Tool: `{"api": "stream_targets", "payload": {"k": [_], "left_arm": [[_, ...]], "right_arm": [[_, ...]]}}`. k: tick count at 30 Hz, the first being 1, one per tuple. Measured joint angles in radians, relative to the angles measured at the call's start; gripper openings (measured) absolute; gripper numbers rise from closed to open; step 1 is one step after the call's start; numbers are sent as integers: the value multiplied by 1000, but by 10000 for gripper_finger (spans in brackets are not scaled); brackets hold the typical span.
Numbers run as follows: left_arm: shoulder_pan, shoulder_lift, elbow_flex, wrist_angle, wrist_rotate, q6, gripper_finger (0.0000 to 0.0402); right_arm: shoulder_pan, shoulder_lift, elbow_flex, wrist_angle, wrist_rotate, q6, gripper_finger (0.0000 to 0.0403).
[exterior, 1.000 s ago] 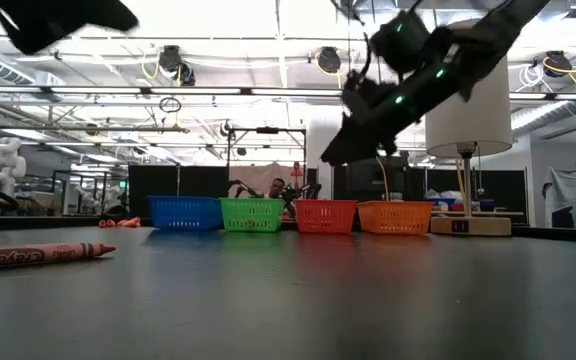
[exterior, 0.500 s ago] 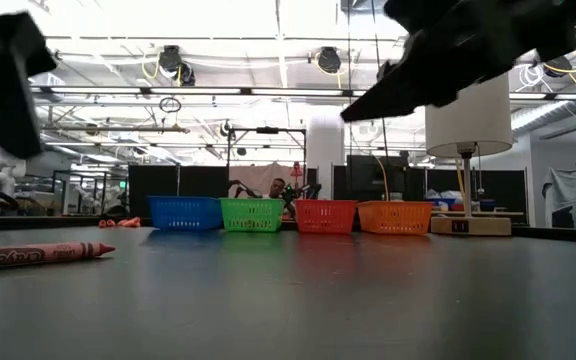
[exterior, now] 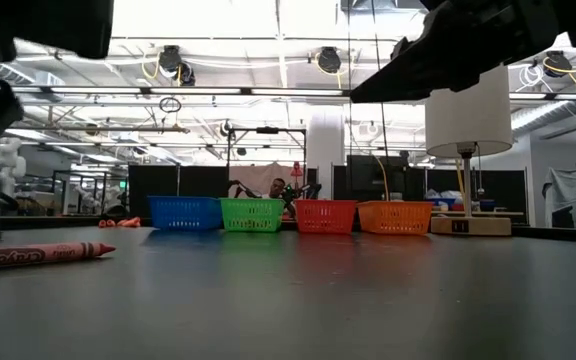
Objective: Sort crayons
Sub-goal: Put the red crayon into the orange bin
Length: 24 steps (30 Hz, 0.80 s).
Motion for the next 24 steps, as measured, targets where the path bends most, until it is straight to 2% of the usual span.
{"api": "stream_targets", "payload": {"k": [5,11,14,18,24], "left_arm": [[5,23,0,4,26,-8,175],[5,25,0,-1,2,-2,168],[5,25,0,-7,-2,46,140],[7,25,0,-15,-4,90,82],[9,26,0,-107,2,98,10]], "right_arm": [[0,0,0,0,0,0,151],[0,0,0,0,0,0,151],[0,0,0,0,2,-4,151],[0,0,0,0,2,-7,151],[0,0,0,-1,3,-14,151]]}}
